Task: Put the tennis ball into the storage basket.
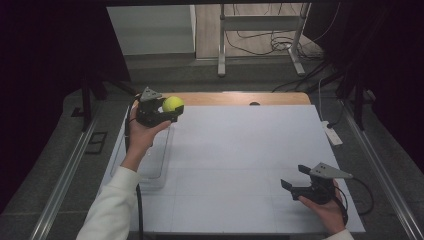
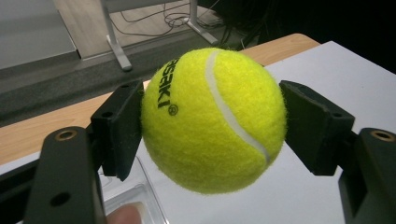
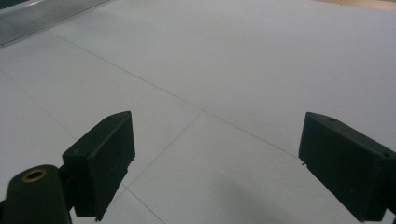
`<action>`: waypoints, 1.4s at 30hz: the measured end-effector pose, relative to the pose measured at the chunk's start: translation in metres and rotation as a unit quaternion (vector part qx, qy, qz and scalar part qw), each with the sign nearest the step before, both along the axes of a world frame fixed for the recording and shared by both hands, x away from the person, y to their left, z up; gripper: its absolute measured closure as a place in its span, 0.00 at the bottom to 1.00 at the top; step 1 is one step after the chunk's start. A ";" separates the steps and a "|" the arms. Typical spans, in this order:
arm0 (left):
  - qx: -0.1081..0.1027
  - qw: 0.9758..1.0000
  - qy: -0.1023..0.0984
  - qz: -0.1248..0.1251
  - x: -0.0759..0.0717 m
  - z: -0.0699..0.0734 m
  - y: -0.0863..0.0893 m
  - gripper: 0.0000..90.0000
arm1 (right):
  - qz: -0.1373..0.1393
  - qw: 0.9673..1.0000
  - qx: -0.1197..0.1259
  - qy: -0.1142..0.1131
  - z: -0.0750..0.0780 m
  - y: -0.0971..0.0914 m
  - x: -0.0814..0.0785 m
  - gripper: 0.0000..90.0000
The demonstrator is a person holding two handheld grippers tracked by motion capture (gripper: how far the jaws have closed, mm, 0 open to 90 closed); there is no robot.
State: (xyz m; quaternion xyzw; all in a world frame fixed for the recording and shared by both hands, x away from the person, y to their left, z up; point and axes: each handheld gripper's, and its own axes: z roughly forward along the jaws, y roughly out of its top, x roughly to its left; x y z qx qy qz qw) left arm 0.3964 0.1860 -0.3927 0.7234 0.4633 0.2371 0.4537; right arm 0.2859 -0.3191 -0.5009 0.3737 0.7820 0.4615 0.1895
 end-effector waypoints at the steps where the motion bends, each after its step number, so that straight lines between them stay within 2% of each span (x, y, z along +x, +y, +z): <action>1: 0.000 1.000 0.001 0.002 0.000 0.000 0.001 0.30 | 0.000 1.000 0.000 0.000 0.000 0.000 0.000 0.13; 17: 0.004 0.999 0.005 0.031 0.005 -0.002 0.021 0.30 | 0.001 1.000 0.002 -0.001 0.000 0.000 0.000 0.12; 25: 0.011 0.999 0.006 0.038 0.004 -0.001 0.027 0.30 | 0.000 1.000 0.002 -0.001 0.000 0.000 0.000 0.12; 42: 0.017 0.998 0.011 0.067 0.007 -0.003 0.049 0.30 | 0.000 1.000 0.001 0.000 0.000 0.001 0.000 0.12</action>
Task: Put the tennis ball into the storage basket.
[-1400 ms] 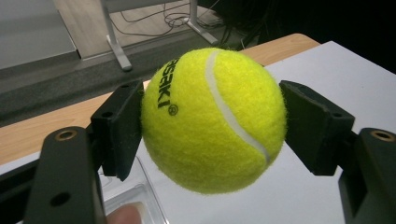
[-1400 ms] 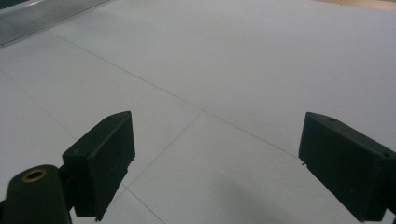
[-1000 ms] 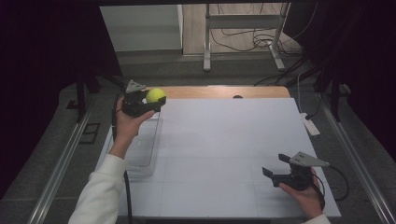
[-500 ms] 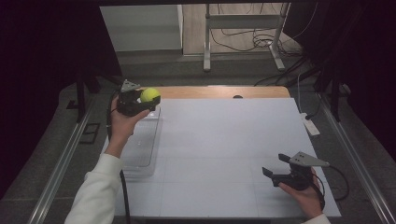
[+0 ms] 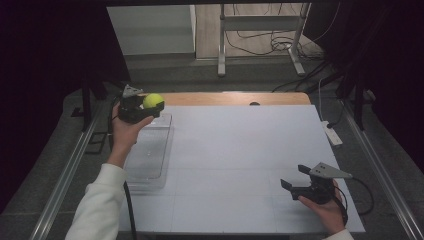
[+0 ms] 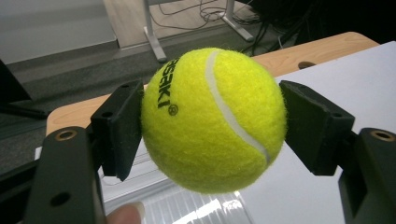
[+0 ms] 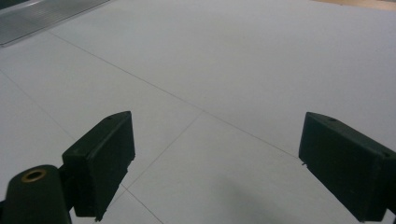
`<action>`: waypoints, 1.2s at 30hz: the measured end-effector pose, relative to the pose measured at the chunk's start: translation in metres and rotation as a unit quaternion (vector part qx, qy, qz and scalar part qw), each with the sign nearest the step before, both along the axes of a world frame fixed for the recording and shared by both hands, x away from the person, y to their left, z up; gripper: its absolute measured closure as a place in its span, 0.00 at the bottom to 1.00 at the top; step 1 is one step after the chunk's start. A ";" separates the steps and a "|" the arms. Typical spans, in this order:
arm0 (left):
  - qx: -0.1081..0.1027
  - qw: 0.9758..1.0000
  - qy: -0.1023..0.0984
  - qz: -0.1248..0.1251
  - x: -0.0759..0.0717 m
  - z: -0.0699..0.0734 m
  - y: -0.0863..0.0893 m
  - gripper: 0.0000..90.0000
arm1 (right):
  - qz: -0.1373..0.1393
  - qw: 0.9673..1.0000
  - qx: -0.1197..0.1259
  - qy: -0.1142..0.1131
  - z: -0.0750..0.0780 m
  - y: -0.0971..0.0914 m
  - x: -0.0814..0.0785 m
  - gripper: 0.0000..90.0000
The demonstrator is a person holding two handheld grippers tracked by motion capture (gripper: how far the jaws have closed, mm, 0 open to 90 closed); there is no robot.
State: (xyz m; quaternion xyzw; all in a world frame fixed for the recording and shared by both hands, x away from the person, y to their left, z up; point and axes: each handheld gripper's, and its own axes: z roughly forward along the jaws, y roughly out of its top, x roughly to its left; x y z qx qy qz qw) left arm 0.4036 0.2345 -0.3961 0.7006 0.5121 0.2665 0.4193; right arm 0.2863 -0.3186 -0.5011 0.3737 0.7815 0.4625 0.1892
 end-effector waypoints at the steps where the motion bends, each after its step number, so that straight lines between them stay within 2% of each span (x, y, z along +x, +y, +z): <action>1: 0.000 1.000 0.001 0.001 0.000 0.000 0.001 0.30 | 0.000 1.000 0.000 0.000 0.000 0.000 0.000 0.12; 11: 0.003 1.000 0.009 0.018 0.004 -0.006 0.012 0.30 | 0.000 1.000 0.000 0.001 0.000 0.000 0.000 0.12; 25: -0.004 0.999 0.021 0.047 0.006 -0.012 0.032 0.30 | -0.002 1.000 0.000 0.000 0.000 0.000 0.000 0.13; 33: -0.002 0.998 0.022 0.052 0.007 -0.014 0.034 0.30 | -0.002 1.000 -0.002 0.000 0.000 0.000 0.000 0.13; 36: 0.001 0.998 0.034 0.056 0.009 -0.018 0.037 0.30 | -0.002 1.000 -0.003 0.000 0.000 0.000 0.000 0.13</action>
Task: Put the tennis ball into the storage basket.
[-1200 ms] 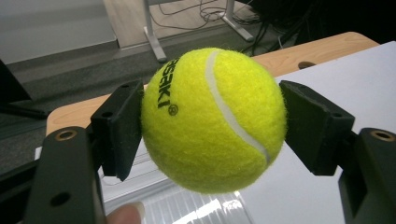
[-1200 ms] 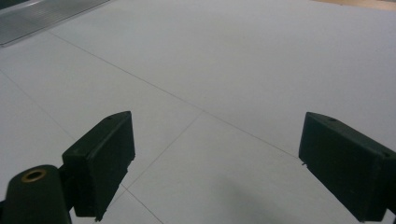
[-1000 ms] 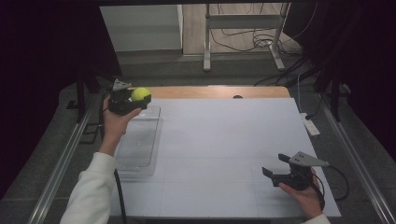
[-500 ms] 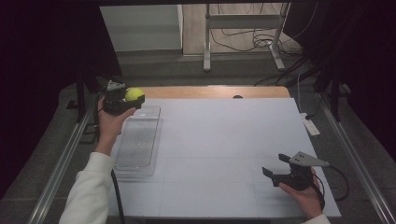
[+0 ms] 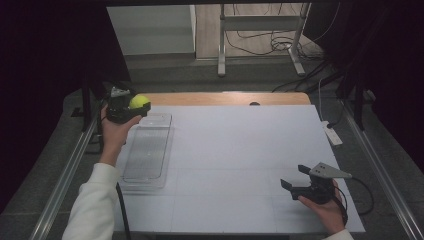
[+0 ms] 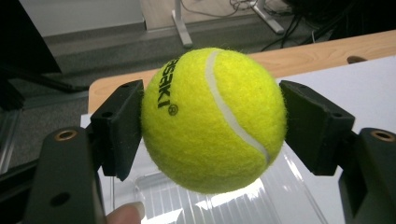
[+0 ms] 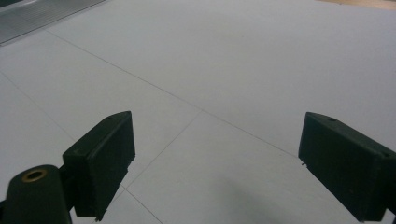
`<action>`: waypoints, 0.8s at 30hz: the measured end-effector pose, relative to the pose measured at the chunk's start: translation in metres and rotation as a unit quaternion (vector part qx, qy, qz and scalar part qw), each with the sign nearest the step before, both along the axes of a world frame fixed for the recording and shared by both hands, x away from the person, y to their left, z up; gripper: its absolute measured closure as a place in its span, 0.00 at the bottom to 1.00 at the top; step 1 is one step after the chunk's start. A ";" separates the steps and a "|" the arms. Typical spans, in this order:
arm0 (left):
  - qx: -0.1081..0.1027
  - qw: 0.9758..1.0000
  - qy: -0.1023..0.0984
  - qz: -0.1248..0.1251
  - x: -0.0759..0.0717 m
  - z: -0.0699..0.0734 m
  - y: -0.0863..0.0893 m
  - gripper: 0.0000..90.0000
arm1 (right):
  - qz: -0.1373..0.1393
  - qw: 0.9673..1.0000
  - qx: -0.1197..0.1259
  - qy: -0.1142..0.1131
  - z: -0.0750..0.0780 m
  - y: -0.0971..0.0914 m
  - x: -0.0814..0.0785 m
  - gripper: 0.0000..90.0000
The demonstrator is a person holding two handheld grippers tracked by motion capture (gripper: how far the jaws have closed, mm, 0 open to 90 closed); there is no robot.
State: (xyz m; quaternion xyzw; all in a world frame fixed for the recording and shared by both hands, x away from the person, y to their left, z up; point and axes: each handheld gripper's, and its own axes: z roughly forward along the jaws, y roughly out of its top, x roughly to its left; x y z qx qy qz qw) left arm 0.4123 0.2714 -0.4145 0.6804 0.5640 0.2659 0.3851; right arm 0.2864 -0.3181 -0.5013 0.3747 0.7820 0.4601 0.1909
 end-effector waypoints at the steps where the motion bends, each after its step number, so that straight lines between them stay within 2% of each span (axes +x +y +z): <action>1: 0.002 1.000 0.003 0.001 0.001 -0.001 0.000 0.30 | 0.000 1.000 0.000 0.000 0.000 0.000 0.000 0.13; 11: 0.000 1.000 0.022 0.013 0.004 -0.014 0.008 0.30 | 0.000 1.000 -0.001 0.000 0.000 0.000 0.000 0.13; 24: 0.009 0.998 0.059 0.025 0.010 -0.027 0.013 0.30 | -0.003 1.000 -0.002 0.001 0.000 0.000 0.000 0.13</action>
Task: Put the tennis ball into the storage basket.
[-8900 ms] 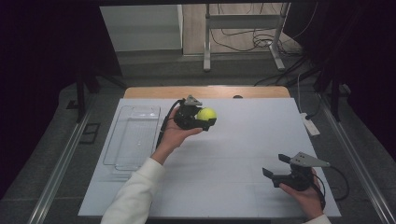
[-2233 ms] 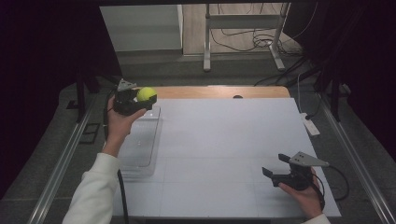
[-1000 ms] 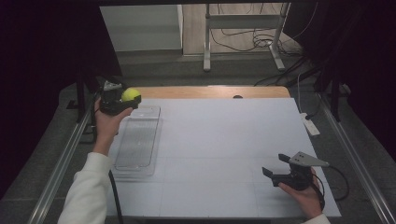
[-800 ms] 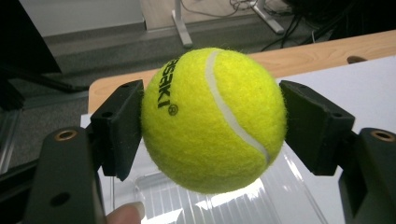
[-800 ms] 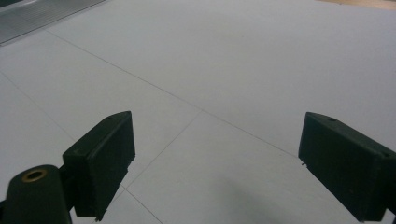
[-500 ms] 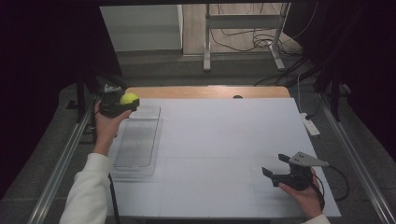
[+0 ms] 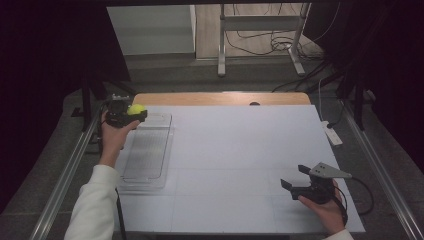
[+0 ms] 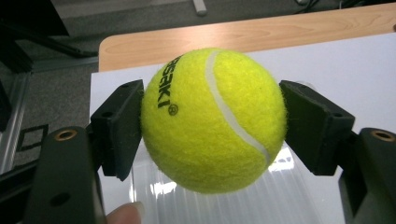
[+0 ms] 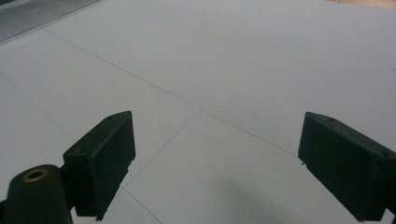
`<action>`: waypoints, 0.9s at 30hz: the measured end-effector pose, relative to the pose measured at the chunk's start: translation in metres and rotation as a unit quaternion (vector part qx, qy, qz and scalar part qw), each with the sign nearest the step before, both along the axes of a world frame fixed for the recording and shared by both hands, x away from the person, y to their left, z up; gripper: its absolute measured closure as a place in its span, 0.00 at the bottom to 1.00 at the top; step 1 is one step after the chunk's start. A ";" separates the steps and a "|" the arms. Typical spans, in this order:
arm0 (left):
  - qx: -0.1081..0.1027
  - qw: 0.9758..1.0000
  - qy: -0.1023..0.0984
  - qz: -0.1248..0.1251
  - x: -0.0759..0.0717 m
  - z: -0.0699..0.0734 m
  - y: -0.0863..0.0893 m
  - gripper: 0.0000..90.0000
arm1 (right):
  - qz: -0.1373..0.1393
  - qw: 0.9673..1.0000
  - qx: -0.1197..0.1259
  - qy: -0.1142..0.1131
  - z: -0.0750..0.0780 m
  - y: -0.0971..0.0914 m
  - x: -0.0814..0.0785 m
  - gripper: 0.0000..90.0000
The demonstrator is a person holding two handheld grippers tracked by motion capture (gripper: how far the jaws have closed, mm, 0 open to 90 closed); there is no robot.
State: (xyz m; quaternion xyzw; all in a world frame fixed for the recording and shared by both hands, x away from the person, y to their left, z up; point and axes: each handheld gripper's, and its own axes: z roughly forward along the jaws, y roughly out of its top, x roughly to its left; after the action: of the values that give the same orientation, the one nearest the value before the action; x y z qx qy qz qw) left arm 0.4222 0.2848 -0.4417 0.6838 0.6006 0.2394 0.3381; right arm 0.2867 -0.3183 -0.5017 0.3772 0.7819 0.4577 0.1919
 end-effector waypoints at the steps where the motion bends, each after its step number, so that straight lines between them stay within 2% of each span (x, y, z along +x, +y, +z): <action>1: -0.001 1.000 0.000 0.001 0.001 -0.001 0.000 0.30 | -0.001 1.000 0.000 0.001 0.000 0.000 0.000 0.13; 27: 0.028 0.998 0.052 -0.012 0.008 -0.021 -0.008 0.30 | -0.003 1.000 0.000 0.002 -0.001 0.000 0.000 0.13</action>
State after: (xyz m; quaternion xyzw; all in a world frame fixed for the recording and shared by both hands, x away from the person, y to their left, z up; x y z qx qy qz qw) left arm 0.4303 0.2772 -0.4631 0.7116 0.6023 0.2163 0.2900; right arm 0.2868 -0.3183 -0.5023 0.3802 0.7814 0.4562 0.1917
